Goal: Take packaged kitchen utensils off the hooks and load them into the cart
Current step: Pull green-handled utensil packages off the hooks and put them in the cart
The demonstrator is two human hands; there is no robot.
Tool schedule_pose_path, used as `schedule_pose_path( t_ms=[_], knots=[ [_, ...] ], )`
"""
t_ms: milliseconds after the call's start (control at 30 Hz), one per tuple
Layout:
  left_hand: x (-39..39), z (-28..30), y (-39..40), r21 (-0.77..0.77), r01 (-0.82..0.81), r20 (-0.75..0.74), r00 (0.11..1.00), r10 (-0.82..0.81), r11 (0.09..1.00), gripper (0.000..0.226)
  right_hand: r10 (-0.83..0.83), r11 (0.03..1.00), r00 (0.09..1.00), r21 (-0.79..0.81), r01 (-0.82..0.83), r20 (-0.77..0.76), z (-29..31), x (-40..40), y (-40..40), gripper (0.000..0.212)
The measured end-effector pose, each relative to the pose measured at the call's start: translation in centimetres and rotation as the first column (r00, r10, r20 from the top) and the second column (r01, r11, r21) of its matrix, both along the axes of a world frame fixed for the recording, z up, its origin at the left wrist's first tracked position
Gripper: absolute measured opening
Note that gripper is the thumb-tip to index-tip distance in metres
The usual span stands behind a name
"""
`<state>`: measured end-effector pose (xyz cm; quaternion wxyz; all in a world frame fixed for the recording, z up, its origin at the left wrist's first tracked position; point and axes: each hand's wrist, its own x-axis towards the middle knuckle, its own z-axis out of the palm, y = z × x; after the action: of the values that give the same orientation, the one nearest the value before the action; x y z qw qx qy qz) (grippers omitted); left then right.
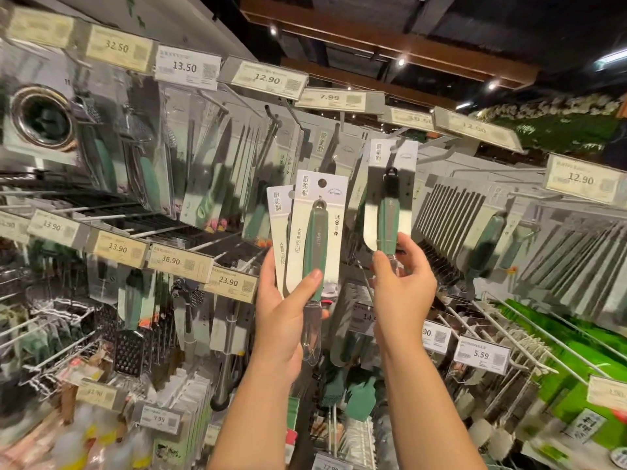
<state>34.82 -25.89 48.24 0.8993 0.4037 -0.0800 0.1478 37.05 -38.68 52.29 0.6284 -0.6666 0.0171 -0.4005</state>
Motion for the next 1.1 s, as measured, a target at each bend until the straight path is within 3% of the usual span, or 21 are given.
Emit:
schedule_pose_path(
  t_ms=[200, 400, 533, 667, 767, 867, 967, 1100],
  knots=[
    [0.5, 0.5, 0.0, -0.045, 0.035, -0.052, 0.998, -0.037, 0.998, 0.063, 0.194, 0.979, 0.960, 0.096, -0.178, -0.201, 3.0, 4.1, -0.5, 0.046],
    [0.6, 0.7, 0.3, -0.105, 0.072, -0.079, 0.994, -0.081, 0.992, 0.064, 0.086, 0.996, 0.939, 0.016, -0.086, -0.332, 2.8, 6.8, -0.8, 0.036],
    [0.6, 0.5, 0.5, -0.123, 0.087, -0.060, 0.994, -0.095, 0.989, 0.060, 0.064, 0.998, 0.966, 0.001, -0.066, -0.250, 1.6, 5.9, -0.7, 0.043],
    [0.3, 0.9, 0.0, -0.119, 0.107, -0.087, 0.989, -0.118, 0.987, 0.046, 0.003, 0.990, 0.983, -0.140, -0.029, -0.185, 1.0, 2.7, -0.4, 0.030],
    [0.5, 1.3, -0.5, -0.120, 0.105, -0.081, 0.990, -0.115, 0.987, 0.048, 0.169, 0.954, 0.982, -0.237, -0.185, -0.085, 1.1, -0.4, 0.1, 0.025],
    [0.5, 2.0, -0.9, -0.116, 0.096, -0.059, 0.993, -0.103, 0.989, 0.053, 0.319, 0.839, 0.943, -0.435, -0.327, -0.095, 1.0, -2.8, 0.3, 0.042],
    [0.3, 2.6, -1.6, -0.155, 0.104, -0.031, 0.993, -0.111, 0.982, 0.055, 0.198, 0.759, 0.979, -0.623, -0.188, -0.053, 0.5, -3.1, 0.2, 0.056],
    [0.0, 3.1, -2.5, -0.185, 0.121, 0.006, 0.993, -0.122, 0.975, 0.054, 0.145, 0.805, 0.989, -0.578, -0.134, -0.028, -0.3, -3.0, -0.1, 0.053]
  ],
)
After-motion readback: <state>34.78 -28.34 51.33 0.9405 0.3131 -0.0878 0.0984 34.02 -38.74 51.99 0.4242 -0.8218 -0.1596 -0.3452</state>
